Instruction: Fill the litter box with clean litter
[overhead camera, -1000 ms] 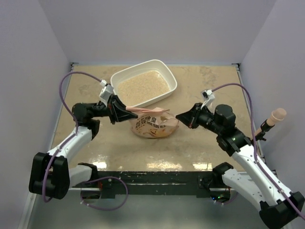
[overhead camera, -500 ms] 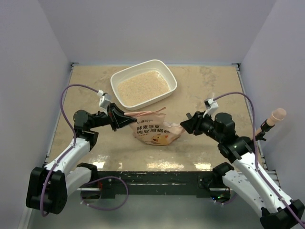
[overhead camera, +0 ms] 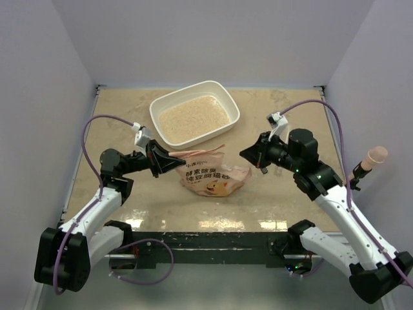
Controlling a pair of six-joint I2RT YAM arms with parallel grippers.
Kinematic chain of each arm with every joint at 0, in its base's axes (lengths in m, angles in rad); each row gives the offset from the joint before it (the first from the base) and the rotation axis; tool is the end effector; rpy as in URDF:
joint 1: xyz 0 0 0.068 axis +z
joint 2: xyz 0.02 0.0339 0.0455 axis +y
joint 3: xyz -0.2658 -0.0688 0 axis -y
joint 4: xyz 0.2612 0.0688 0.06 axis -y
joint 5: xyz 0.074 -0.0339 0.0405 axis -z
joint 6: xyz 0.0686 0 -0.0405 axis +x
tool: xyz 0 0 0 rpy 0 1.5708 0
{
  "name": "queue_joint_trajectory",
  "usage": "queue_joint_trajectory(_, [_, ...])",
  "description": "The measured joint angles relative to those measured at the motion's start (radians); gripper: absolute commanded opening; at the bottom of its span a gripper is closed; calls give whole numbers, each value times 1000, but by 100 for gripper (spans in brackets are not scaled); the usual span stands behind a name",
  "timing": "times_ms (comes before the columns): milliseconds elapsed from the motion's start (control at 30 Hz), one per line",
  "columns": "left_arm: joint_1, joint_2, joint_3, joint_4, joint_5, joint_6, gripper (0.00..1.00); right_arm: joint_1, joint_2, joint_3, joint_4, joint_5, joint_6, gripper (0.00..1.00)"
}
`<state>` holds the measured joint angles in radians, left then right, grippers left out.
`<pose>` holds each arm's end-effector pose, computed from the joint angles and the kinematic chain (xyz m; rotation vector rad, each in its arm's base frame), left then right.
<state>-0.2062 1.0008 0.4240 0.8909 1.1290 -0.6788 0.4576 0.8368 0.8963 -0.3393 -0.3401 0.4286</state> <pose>0.2090 -0.1071 0.2771 0.7420 1.4232 -1.4055 0.1984 0.1232 0.3480 -0.2765 1.9189 0.9191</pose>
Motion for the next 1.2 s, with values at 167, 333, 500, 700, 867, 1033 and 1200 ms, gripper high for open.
queue_joint_trajectory(167, [0, -10, 0, -18, -1, 13, 1, 0, 103, 19, -64, -36, -38, 0])
queue_joint_trajectory(333, [0, -20, 0, -36, -3, 22, 1, 0, 160, 39, -142, -36, -76, 0])
queue_joint_trajectory(500, [0, -26, 0, -46, -3, 30, 1, 0, 176, 50, -199, -36, -108, 0])
queue_joint_trajectory(700, [0, -29, 0, -48, -4, 36, 1, 0, 180, 54, -251, -33, -142, 0])
queue_joint_trajectory(867, [0, -31, 0, -51, -3, 36, 1, 1, 206, 69, -287, -25, -170, 0])
queue_joint_trajectory(1033, [-4, -33, 0, -53, -2, 35, 1, 21, 224, 83, -299, -41, -188, 0])
queue_joint_trajectory(1200, [-4, -34, 0, -53, -2, 35, 1, 56, 224, 84, -307, -78, -196, 0])
